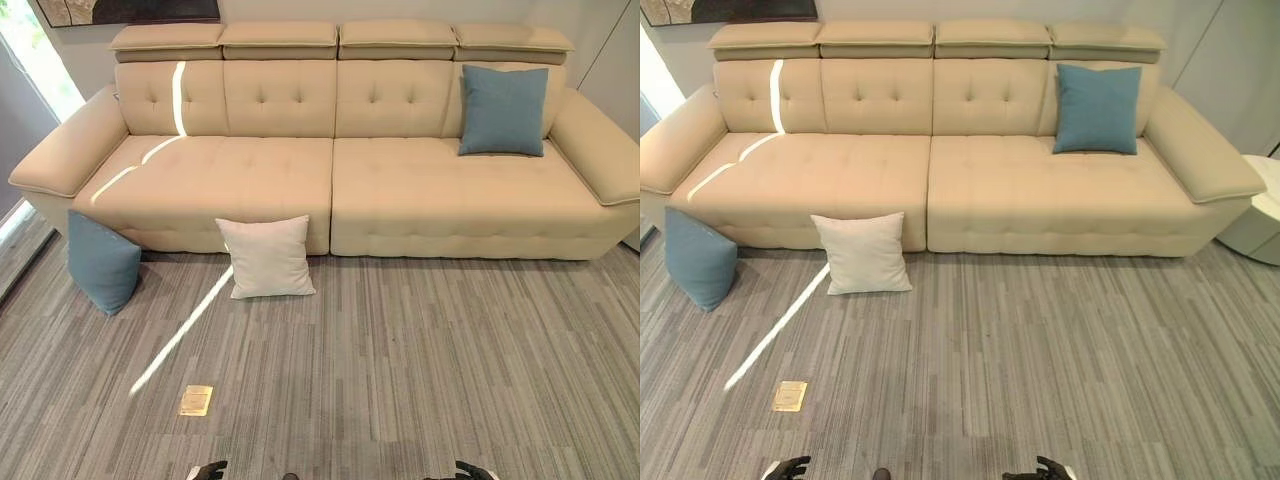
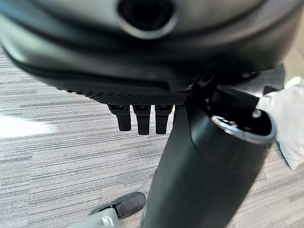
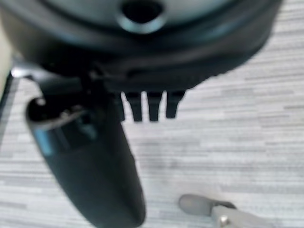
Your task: Pick up all the scattered cushions and arrange them neatly on the sofa.
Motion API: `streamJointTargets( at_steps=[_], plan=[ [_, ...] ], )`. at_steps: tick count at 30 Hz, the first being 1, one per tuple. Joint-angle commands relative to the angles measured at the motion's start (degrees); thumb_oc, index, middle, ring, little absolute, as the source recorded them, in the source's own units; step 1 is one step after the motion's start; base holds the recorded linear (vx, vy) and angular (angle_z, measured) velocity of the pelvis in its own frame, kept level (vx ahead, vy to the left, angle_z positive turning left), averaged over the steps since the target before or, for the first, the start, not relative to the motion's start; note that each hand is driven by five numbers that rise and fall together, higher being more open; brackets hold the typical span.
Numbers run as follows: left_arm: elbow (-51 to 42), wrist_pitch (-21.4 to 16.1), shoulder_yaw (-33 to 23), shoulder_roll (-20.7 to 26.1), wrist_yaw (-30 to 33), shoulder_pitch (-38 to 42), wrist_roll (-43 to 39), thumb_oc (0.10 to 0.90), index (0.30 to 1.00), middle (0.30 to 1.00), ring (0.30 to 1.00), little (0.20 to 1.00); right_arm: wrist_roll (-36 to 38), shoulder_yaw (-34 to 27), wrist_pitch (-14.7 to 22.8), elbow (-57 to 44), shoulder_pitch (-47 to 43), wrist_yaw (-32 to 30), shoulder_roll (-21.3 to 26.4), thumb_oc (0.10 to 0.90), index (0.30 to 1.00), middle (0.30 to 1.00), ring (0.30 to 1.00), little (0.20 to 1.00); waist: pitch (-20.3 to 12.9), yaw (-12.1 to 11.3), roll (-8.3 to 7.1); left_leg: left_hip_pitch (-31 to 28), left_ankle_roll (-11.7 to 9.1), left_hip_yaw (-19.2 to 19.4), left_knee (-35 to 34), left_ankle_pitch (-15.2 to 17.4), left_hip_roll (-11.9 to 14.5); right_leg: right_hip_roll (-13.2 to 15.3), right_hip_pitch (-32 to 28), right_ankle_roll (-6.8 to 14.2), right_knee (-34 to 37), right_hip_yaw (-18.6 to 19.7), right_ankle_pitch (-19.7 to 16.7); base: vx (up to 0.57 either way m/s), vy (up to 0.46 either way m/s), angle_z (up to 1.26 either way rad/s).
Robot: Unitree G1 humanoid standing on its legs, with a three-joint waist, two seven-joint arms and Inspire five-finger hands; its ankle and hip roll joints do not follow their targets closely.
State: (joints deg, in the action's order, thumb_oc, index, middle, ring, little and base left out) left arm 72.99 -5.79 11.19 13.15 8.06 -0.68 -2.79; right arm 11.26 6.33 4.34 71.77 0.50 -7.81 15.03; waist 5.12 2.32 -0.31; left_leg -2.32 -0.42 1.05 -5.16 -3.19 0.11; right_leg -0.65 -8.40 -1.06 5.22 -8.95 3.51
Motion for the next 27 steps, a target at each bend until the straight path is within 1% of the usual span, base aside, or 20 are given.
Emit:
streamJointTargets(
  at_steps=[1,10,17,21,24,27],
  plan=[
    [1.7,-0.1,0.5,0.1,0.5,4.1,1.6,0.800,0.900,0.900,0.900,0.900,-1.3,1.1,0.6,1.6,-2.4,-1.4,1.3,0.800,0.900,0.900,0.900,0.900,-0.3,-0.7,-0.94,-2.3,-2.0,1.2,0.2,5.1,-0.6,4.2,1.0,8.3,-0.2,3.1,-0.8,0.00,0.000,0.00],
    [1.7,-0.1,0.2,0.0,0.4,4.3,1.1,0.800,0.900,0.900,0.900,0.900,-2.1,1.8,0.6,1.2,-2.7,-1.4,1.0,0.800,0.900,0.900,0.900,0.900,-0.2,-0.6,-0.89,-2.1,-1.9,1.6,0.2,5.1,-0.6,4.3,1.5,8.4,-0.2,3.3,-1.2,0.00,0.000,0.00],
    [1.9,0.0,0.3,-0.4,0.3,4.1,1.3,0.800,0.900,0.900,0.900,0.900,-3.2,2.5,0.6,-0.5,-3.7,-1.6,1.2,0.800,0.900,0.900,0.900,0.900,0.2,-0.7,-0.56,-1.4,-1.4,1.6,0.2,5.2,-1.3,5.0,2.1,8.9,-0.2,3.0,-1.6,0.00,0.037,-0.07],
    [2.0,0.0,0.2,-0.1,0.3,4.2,1.1,0.800,0.900,0.900,0.900,0.900,-3.7,3.0,0.5,-0.9,-4.2,-1.5,1.0,0.800,0.900,0.900,0.900,0.900,0.5,-1.0,-0.80,-0.9,-1.0,1.3,0.2,5.2,-1.7,5.4,2.5,9.1,-0.7,2.8,-1.8,0.01,0.068,-0.02],
    [1.6,-0.2,-0.3,0.4,0.9,4.3,0.4,0.800,0.900,0.900,0.900,0.900,-3.9,3.0,0.5,-1.6,-4.7,-1.6,0.9,0.800,0.900,0.900,0.900,0.900,1.1,-1.7,-1.20,-0.4,-0.2,1.0,0.5,5.0,-2.1,6.3,3.8,9.4,-3.6,2.7,-1.4,0.00,0.089,0.00],
    [1.6,-0.3,-1.1,1.0,1.1,4.4,-0.1,0.800,0.900,0.900,0.900,0.900,-4.2,3.0,0.4,-1.7,-4.7,-1.7,0.7,0.800,0.900,0.900,0.900,0.900,1.9,-2.4,-1.74,1.0,0.7,0.6,2.8,5.9,-2.7,7.5,6.1,10.0,-7.8,2.3,-1.3,-0.01,0.118,-0.01]
  ],
)
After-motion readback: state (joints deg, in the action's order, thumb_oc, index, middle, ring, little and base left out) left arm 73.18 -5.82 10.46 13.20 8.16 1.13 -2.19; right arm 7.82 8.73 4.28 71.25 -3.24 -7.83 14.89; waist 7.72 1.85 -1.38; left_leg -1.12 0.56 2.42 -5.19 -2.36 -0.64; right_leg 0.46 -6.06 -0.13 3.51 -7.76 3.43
